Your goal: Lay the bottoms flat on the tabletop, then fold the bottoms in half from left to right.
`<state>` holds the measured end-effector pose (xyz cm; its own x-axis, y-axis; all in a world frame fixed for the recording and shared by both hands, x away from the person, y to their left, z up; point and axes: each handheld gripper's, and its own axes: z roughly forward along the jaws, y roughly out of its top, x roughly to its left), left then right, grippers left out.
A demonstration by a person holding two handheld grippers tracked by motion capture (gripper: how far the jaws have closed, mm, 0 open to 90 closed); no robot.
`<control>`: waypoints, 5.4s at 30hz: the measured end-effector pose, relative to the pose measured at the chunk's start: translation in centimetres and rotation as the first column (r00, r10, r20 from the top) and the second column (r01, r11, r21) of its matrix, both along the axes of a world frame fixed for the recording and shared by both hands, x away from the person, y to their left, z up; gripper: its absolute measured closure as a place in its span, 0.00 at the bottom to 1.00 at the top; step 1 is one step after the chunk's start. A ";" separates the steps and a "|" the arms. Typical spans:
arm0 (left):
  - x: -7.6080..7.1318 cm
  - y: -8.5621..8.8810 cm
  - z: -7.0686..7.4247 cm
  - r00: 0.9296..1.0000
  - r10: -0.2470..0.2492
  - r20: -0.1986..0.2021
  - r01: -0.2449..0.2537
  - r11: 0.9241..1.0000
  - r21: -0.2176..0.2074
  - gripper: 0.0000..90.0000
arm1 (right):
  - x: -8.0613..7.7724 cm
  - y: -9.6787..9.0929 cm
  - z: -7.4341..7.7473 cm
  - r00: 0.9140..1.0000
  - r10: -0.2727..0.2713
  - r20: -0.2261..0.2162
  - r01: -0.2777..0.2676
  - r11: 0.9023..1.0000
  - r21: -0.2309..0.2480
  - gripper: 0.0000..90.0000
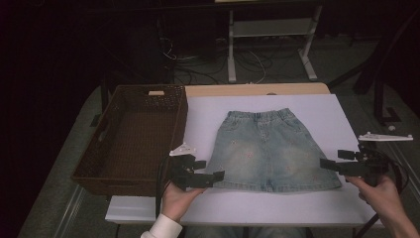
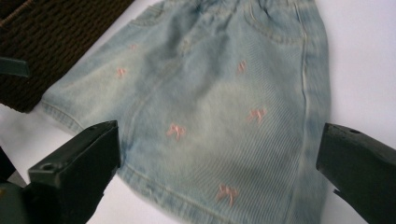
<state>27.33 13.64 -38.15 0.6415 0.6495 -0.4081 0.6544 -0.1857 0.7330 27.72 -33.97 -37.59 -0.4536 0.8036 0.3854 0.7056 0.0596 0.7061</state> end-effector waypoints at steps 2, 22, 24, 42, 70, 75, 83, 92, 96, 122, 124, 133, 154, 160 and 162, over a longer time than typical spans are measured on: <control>0.2 -0.2 0.4 1.000 -0.015 0.000 0.015 1.000 -0.018 0.13 | 0.5 0.5 0.5 1.000 0.018 0.014 -0.018 1.000 -0.006 0.00; 0.8 -0.8 -2.0 0.999 0.021 -0.028 -0.021 1.000 0.008 0.00 | 7.9 7.3 3.6 0.974 0.197 0.114 -0.195 0.980 -0.030 0.00; 0.7 -0.8 -2.6 0.999 0.024 -0.035 -0.024 1.000 0.002 0.00 | 8.6 8.4 3.6 0.970 0.216 0.108 -0.213 0.976 -0.041 0.00; 1.1 0.1 -5.7 0.997 0.037 -0.066 -0.037 0.999 -0.005 0.07 | 13.6 14.6 3.0 0.947 0.300 0.110 -0.296 0.954 -0.058 0.04; -0.2 1.9 -5.8 0.997 0.070 -0.041 -0.073 0.994 -0.076 0.91 | 19.3 21.2 0.0 0.949 0.314 0.043 -0.309 0.947 -0.090 0.08; -0.2 1.9 -5.8 0.998 0.054 -0.035 -0.057 0.996 -0.076 0.92 | 20.1 22.1 -0.4 0.954 0.295 0.053 -0.289 0.952 -0.095 0.10; -0.3 1.8 -5.7 0.999 0.038 -0.024 -0.039 0.997 -0.071 0.92 | 21.8 23.1 -1.8 0.972 0.228 0.051 -0.224 0.972 -0.074 0.13; -0.4 1.7 -5.6 1.000 0.028 -0.012 -0.029 0.997 -0.075 0.92 | 23.1 24.5 -2.8 0.980 0.193 0.046 -0.186 0.974 -0.125 0.16; -0.3 1.7 -5.5 1.000 0.025 -0.012 -0.026 0.997 -0.077 0.92 | 23.6 24.8 -3.1 0.984 0.175 0.046 -0.167 0.977 -0.133 0.20; -0.4 1.8 -5.7 0.999 0.025 -0.024 -0.026 0.997 -0.076 0.92 | 24.3 27.1 -6.2 0.993 0.073 0.095 -0.047 0.966 -0.253 0.42; -0.4 1.8 -5.7 0.999 0.022 -0.022 -0.024 0.997 -0.076 0.92 | 24.3 27.2 -6.5 0.992 0.072 0.099 -0.043 0.963 -0.268 0.44; -0.4 1.6 -5.6 1.000 0.010 -0.016 -0.011 0.997 -0.075 0.92 | 24.1 27.4 -7.7 0.993 0.054 0.103 -0.021 0.954 -0.301 0.52; -0.5 0.6 -2.7 0.998 -0.060 0.027 0.063 0.993 -0.104 0.93 | 24.6 25.4 -4.1 0.996 0.029 0.085 -0.012 0.979 -0.204 0.94; 0.1 0.3 -0.7 0.996 -0.082 0.032 0.087 0.983 -0.162 0.93 | 25.1 23.3 -1.7 0.998 -0.002 0.062 0.009 0.993 -0.118 0.94; 0.2 0.4 0.2 0.996 -0.082 0.042 0.088 0.983 -0.161 0.93 | 25.1 22.9 -1.3 0.998 -0.007 0.067 0.014 0.994 -0.111 0.94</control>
<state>27.56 14.02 -37.96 0.7077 0.5185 -0.4800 0.6144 -0.1160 0.7804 52.83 -11.03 -38.90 -0.4661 0.8447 0.2630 0.6587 0.1329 0.7406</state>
